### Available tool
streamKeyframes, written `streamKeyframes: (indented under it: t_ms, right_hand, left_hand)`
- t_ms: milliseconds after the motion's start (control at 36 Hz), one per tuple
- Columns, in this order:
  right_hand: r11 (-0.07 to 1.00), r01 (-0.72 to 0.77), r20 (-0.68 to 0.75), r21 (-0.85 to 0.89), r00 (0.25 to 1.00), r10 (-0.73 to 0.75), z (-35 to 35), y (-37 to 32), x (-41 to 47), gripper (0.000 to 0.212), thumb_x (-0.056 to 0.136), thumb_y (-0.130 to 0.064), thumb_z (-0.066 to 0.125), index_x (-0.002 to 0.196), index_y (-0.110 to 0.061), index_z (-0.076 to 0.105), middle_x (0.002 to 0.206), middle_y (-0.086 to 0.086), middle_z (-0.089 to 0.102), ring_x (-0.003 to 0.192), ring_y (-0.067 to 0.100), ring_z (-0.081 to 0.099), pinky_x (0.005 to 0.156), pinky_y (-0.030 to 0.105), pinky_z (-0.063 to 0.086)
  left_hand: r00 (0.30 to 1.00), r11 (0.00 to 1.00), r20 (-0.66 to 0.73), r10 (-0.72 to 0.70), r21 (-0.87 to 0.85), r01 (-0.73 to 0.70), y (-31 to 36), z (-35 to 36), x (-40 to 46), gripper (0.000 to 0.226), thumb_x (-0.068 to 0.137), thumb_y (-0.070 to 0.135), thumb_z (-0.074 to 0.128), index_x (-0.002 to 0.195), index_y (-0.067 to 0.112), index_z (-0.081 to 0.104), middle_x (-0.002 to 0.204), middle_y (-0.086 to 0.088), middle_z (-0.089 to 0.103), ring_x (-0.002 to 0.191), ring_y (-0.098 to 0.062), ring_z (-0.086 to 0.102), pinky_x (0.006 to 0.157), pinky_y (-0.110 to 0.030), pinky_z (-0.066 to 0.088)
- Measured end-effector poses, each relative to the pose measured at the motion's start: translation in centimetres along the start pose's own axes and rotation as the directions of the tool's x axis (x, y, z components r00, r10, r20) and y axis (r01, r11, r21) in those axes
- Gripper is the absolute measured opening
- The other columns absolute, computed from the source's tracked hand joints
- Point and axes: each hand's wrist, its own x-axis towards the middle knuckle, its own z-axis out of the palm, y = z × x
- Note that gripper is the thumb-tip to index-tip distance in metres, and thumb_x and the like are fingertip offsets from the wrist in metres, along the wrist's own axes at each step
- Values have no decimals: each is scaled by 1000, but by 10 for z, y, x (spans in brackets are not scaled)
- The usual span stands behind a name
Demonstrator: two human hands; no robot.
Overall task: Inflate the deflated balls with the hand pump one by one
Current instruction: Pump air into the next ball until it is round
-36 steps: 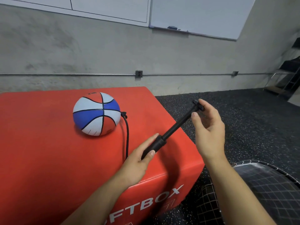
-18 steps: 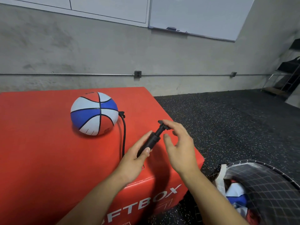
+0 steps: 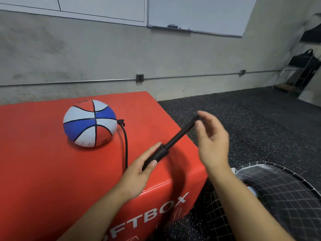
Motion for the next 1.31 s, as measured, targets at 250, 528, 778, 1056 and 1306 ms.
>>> streamKeyframes:
  t_ms: [250,528,778,1056,1306]
  right_hand:
    - [998,-5,-24,-68,1000,3,-10,-11,6,35,98,-23,63,132,-26,69,124,-7,70,114,13,67,104,44,53]
    - [980,115,177,-160,980,-86,19,-5,-18,50,94,3,68,125,-36,68,122,-16,69,117,6,64,104,28,48]
    - [976,83,362,-201,932,-5,27,13,-41,47,90,-1,65,130,-25,70,126,-15,68,123,0,59,107,31,45]
    - [997,-53,373,-47,925,67,48,9,-48,45,95,-14,75,134,-34,64,130,-12,64,110,8,69,84,30,60]
    - [997,-59,366,-50,928,74,85,-6,-41,51,87,-3,78,120,-37,62,116,-10,68,92,5,70,80,36,58]
  left_hand:
    - [1000,1000,19,22,-18,-22,-1,-2,1,55,110,16,51,154,47,40,138,25,40,129,1,28,116,-51,37]
    - [1000,999,-28,1,-47,-3,-6,-6,3,60,110,19,52,147,64,40,148,23,57,137,-5,54,124,-36,35]
    - [994,997,-110,-13,-77,5,-5,1,8,56,109,16,54,143,60,45,145,2,62,132,-11,57,116,-56,39]
    - [990,985,-141,-2,-168,-22,-4,-2,3,52,102,22,56,152,34,46,153,17,55,145,-8,47,126,-40,32]
    - [947,999,-320,24,-19,-32,10,-40,-11,52,105,11,58,141,49,52,130,2,60,105,3,62,99,-18,45]
